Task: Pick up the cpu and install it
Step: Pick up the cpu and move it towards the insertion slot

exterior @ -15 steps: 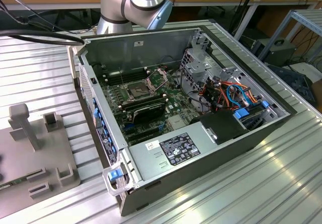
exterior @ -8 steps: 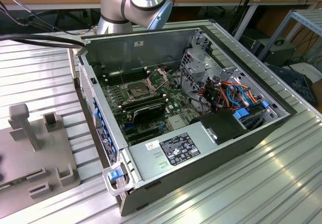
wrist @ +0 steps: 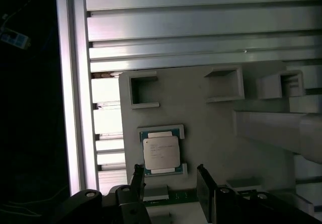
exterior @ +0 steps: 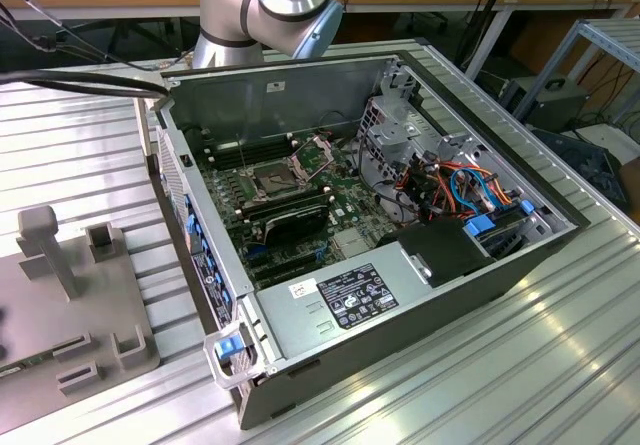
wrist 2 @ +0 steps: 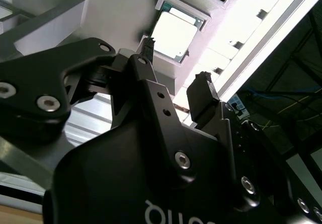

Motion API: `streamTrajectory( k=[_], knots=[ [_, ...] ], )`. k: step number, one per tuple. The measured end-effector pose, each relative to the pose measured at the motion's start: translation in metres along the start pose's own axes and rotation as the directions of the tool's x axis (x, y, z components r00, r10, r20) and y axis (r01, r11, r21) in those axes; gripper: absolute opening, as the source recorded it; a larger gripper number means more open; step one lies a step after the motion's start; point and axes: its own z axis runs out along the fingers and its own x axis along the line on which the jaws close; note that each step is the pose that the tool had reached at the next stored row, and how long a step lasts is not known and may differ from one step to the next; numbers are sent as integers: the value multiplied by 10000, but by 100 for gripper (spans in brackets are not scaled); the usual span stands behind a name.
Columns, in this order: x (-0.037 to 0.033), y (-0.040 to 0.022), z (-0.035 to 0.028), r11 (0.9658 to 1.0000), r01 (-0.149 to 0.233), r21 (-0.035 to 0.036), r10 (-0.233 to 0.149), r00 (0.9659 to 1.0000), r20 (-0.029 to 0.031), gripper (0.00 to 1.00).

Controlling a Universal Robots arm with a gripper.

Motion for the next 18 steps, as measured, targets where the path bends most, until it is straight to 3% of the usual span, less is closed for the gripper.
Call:
streamTrajectory(
  k=[18],
  knots=[
    [3,-4,115,10000,0,0,0,10000,3,55]
  ],
)
